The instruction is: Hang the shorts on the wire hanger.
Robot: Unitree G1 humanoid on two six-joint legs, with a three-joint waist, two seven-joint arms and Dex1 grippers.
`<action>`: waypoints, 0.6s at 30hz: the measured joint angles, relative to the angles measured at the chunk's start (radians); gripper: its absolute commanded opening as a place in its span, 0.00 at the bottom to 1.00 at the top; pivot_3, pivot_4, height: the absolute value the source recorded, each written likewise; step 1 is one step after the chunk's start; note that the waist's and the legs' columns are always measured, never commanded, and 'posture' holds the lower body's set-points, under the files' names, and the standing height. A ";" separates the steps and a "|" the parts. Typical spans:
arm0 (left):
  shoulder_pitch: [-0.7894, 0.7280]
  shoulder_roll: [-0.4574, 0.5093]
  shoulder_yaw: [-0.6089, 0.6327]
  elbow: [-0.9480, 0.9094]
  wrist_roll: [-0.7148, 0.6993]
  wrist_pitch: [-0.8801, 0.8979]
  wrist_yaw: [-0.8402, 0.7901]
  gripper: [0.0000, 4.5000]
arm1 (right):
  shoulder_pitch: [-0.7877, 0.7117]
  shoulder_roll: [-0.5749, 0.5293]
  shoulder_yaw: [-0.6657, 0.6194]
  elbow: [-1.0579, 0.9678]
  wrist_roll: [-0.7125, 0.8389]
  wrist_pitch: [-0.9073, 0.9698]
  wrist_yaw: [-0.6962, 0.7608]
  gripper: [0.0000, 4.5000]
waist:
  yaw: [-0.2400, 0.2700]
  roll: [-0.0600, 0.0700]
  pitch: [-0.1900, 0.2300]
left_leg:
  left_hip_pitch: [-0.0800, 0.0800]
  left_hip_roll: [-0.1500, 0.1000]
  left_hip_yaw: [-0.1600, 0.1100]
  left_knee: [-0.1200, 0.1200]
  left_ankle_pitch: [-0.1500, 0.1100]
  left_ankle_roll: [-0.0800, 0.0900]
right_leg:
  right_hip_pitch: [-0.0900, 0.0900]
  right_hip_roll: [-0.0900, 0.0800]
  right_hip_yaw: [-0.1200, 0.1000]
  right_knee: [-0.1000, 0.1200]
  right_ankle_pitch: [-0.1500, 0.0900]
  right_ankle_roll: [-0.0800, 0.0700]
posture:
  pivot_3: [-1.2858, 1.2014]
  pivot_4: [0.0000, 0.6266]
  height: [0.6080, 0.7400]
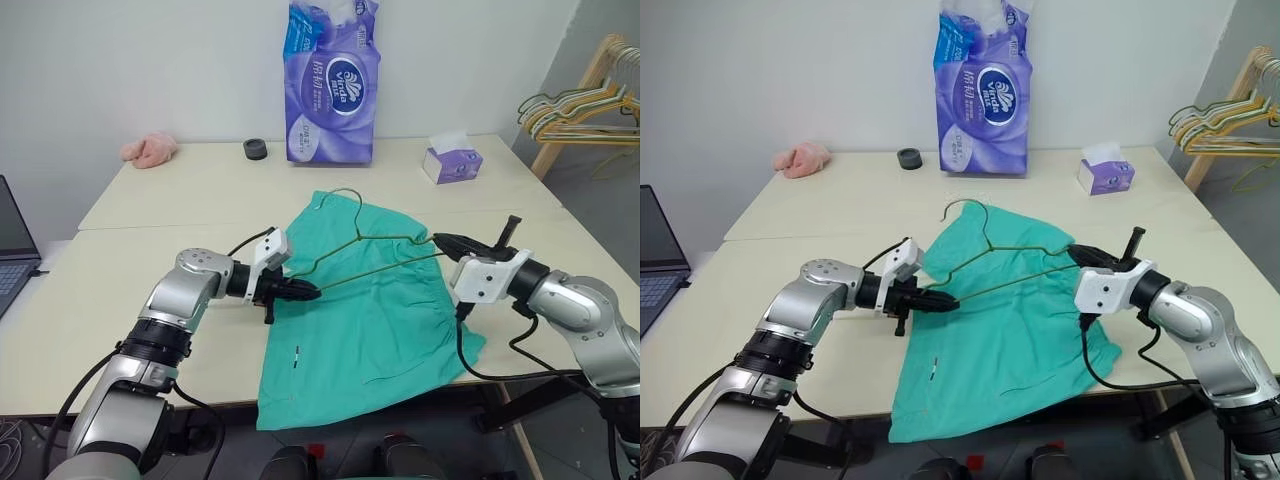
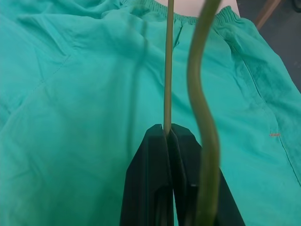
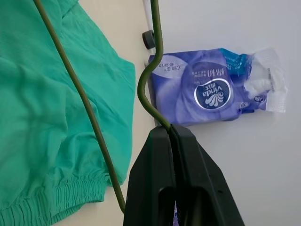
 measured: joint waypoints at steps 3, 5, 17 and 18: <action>0.000 -0.007 0.001 -0.002 0.002 0.000 0.023 0.00 | 0.019 -0.013 0.005 -0.011 0.015 -0.030 0.037 0.38 | -0.003 0.000 0.000 | 0.000 0.000 -0.001 0.000 0.000 0.000 | 0.000 0.000 0.000 0.000 0.000 0.000 | 0.47 0.08 1.00; 0.000 -0.012 0.005 -0.002 0.003 -0.003 0.044 0.00 | 0.043 -0.033 0.004 -0.011 0.027 -0.051 0.061 0.55 | -0.002 0.000 0.000 | 0.000 0.000 -0.001 0.000 0.000 0.000 | 0.001 0.000 0.000 0.000 0.000 0.000 | 0.47 0.08 1.00; 0.038 0.086 -0.068 -0.101 0.066 -0.103 -0.024 0.00 | 0.150 -0.138 -0.116 -0.184 0.439 0.426 0.277 0.99 | -0.021 0.001 0.000 | 0.001 0.001 -0.001 0.000 0.000 0.000 | 0.001 0.000 0.000 0.000 0.000 -0.001 | 0.46 0.09 1.00; 0.047 0.090 -0.082 -0.114 0.077 -0.119 -0.035 0.00 | 0.134 -0.142 -0.116 -0.207 0.465 0.495 0.280 0.99 | -0.020 0.001 0.000 | 0.001 0.001 -0.002 0.000 0.000 0.000 | 0.001 0.000 -0.001 0.000 0.000 -0.001 | 0.46 0.09 1.00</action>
